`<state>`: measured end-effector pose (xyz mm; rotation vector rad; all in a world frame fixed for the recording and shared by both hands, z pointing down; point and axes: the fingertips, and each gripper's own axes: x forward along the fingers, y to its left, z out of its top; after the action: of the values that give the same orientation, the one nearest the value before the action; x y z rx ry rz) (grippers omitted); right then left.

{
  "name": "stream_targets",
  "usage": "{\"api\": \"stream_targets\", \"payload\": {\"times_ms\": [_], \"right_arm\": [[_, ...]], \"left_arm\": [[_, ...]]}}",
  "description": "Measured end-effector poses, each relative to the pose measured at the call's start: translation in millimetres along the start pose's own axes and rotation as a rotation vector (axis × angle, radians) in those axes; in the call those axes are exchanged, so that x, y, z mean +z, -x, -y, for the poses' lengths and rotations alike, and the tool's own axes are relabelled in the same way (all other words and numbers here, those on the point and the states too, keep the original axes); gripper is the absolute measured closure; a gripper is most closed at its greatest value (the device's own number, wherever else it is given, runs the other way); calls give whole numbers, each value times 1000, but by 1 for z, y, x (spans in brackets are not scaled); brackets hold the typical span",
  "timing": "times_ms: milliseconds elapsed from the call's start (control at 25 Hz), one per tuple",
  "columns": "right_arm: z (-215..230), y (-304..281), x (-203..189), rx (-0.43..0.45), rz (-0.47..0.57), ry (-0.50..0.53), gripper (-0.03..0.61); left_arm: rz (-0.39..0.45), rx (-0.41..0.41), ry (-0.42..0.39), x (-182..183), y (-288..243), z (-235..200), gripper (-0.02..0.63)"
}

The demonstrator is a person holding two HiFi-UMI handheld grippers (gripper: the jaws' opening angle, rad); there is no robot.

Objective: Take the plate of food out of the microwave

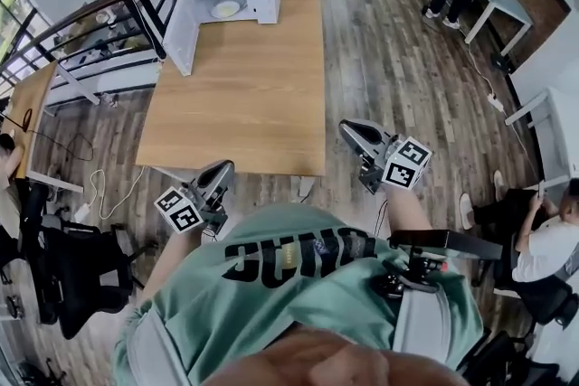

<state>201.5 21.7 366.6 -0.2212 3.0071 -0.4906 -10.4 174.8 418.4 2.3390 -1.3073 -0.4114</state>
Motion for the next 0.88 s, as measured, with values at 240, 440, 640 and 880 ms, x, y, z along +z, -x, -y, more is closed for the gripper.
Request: {"api": "stream_targets", "payload": {"times_ms": [240,440,640,880], "right_arm": [[-27,-53,-7,-57,-16,12,571],[-23,-57,-10,-104,-22,10,571],[2,-43,-7,-105,7,-10,571],[87,-17,3,-33,82,-61,571]], "left_arm": [[-37,-39,-10,20,47,-43,609],[-41,-79,-13,26,42,-59,609],[-69,-102,-12,21,4,-60,610],[-107,-44,-94,41,-81,-50,609]]}}
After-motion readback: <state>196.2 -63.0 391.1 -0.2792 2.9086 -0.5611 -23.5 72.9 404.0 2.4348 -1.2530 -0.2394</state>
